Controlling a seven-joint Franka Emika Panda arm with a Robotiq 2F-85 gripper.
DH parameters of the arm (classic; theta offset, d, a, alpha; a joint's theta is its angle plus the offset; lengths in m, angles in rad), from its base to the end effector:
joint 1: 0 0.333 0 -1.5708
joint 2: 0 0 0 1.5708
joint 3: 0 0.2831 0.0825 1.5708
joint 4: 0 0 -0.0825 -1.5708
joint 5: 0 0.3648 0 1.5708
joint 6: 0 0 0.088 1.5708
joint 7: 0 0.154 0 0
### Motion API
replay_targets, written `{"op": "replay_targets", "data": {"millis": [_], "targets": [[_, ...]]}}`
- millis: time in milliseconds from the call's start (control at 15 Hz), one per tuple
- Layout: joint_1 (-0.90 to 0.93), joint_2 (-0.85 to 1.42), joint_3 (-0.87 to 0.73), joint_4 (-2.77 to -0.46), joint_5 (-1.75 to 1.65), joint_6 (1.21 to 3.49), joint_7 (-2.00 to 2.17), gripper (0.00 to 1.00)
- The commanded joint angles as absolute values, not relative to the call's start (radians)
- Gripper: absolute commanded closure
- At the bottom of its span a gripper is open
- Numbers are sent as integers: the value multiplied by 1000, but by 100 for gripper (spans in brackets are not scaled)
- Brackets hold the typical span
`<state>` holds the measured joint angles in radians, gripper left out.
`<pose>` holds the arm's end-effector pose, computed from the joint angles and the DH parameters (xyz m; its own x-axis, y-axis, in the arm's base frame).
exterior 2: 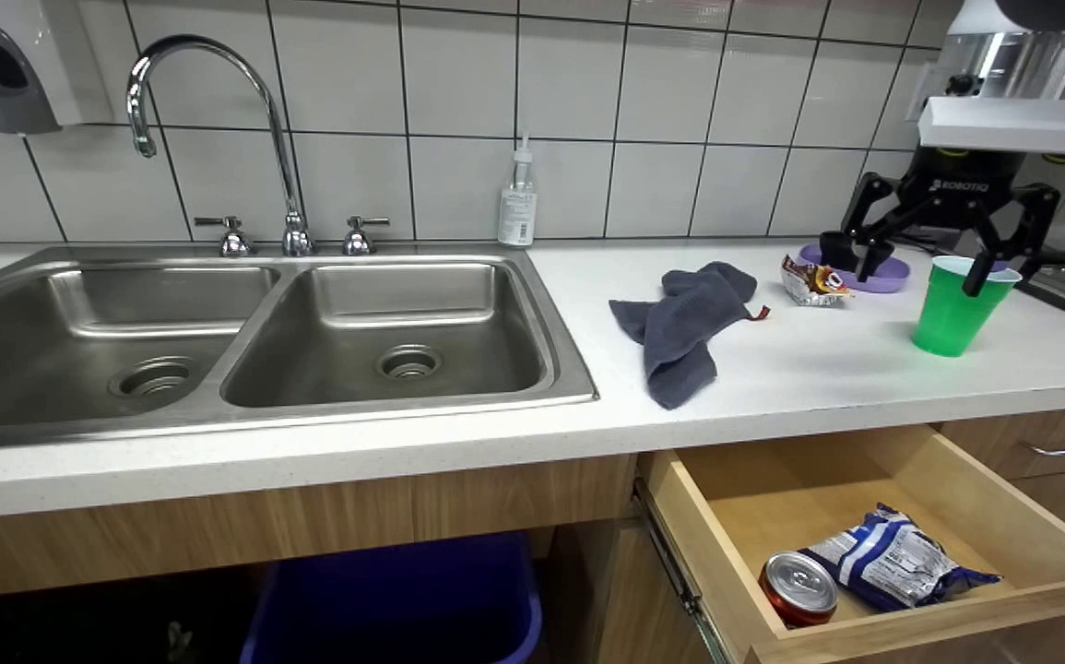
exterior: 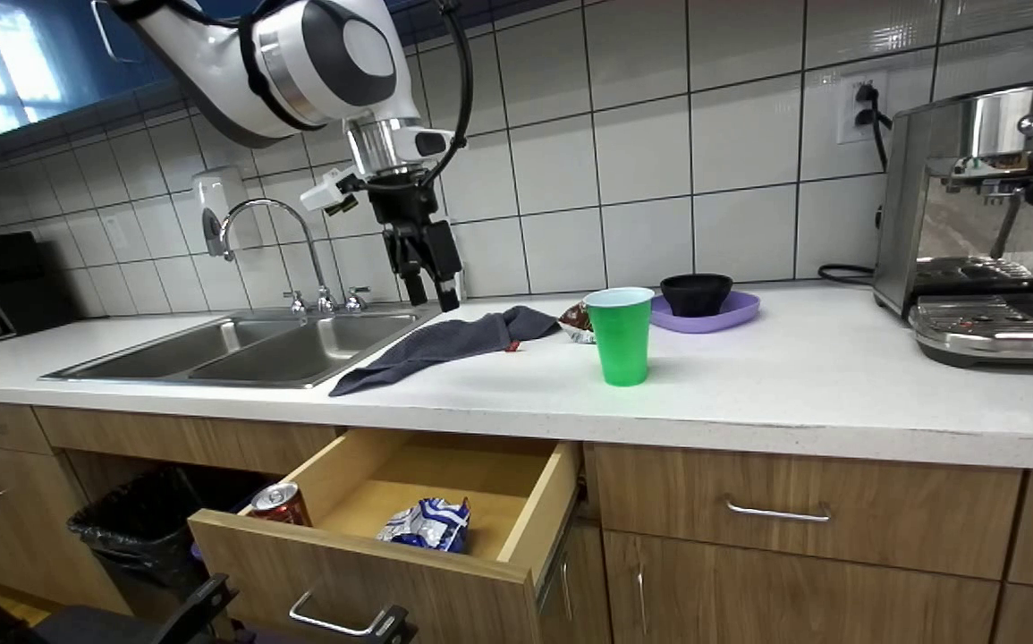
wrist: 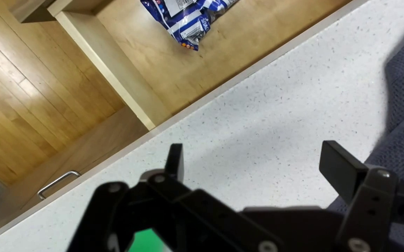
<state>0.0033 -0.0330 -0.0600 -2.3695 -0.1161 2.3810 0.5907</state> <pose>0.4872 -0.0324 0.2756 0.8428 -0.5322 0.0795 -0.5364 -0.8428 0.0448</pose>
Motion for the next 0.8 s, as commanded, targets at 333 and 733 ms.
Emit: {"op": "replay_targets", "data": {"millis": [333,733], "targets": [[-12,-29,-45,-2366,-114,2378,591,0],[-16,10,-51,-2348,-126,2468,634,0]]}}
